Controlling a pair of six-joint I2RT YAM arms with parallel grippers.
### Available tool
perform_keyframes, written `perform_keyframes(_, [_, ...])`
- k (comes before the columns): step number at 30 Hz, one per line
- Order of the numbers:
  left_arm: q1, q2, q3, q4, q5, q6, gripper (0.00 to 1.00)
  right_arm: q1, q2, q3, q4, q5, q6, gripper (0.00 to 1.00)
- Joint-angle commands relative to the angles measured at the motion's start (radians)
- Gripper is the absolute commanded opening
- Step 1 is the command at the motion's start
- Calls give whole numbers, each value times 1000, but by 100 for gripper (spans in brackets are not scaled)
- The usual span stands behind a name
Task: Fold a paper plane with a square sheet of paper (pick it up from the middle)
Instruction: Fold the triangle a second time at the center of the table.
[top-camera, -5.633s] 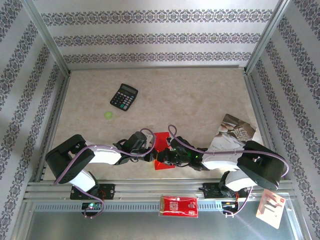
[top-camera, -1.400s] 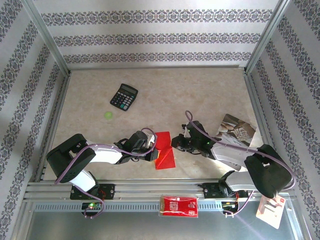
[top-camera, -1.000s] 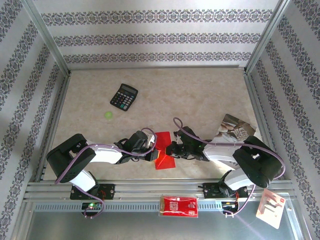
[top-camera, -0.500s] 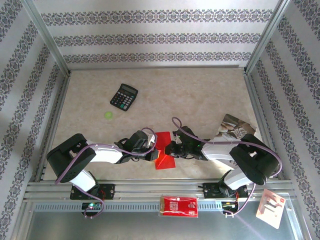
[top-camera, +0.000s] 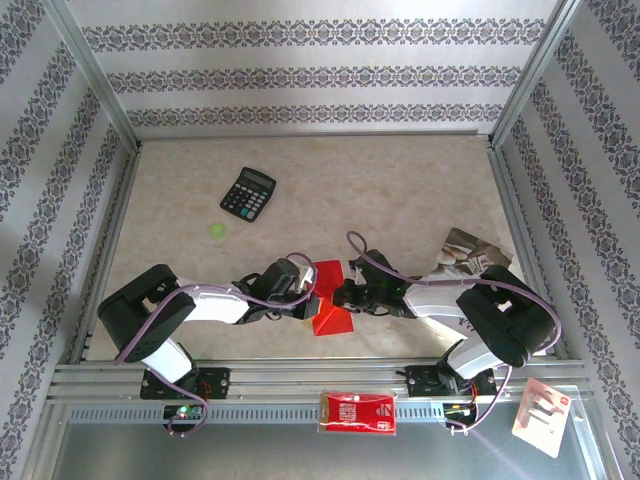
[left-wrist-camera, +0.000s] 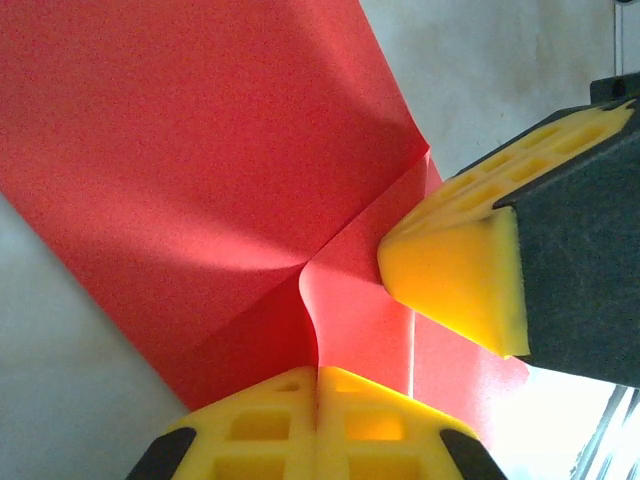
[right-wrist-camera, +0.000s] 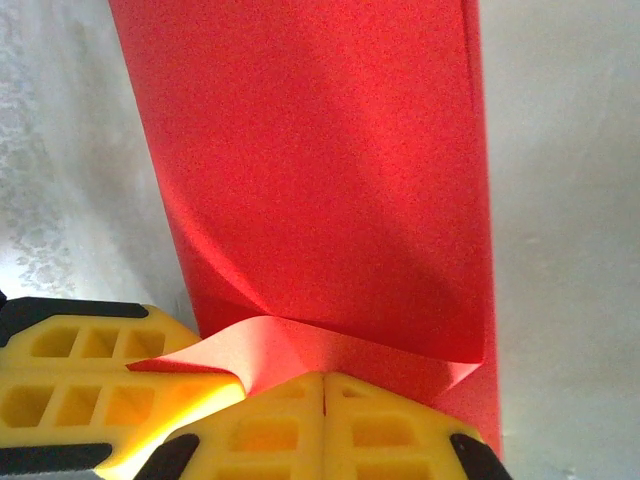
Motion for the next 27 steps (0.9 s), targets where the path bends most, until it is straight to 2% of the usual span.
perform_keyframes(1, [6, 50, 1, -159, -98, 54, 4, -15, 32, 1, 7, 36, -18, 0])
perform_keyframes(7, [34, 34, 68, -234, -131, 106, 20, -34, 73, 36, 22, 49, -23, 0])
perform_keyframes(13, [48, -62, 127, -377, -237, 156, 36, -43, 122, 64, 53, 43, -20, 0])
perform_keyframes(16, [49, -157, 101, -418, -261, 129, 42, -42, 138, 64, 68, 39, -13, 0])
perform_keyframes(18, [44, -223, 64, -406, -237, 77, 44, -43, 142, 63, 72, 35, -11, 0])
perform_keyframes(20, [24, -272, 29, -353, -179, 12, 40, -43, 144, 60, 72, 34, -9, 0])
perform_keyframes(23, [-1, -262, 19, -248, -62, -59, 14, -45, 144, 53, 72, 33, -10, 0])
perform_keyframes(25, [-4, -223, 30, -186, -7, -84, 2, -44, 144, 47, 75, 34, -11, 0])
perform_keyframes(27, [-6, -182, 47, -153, 9, -88, 0, -45, 147, 39, 77, 35, -10, 0])
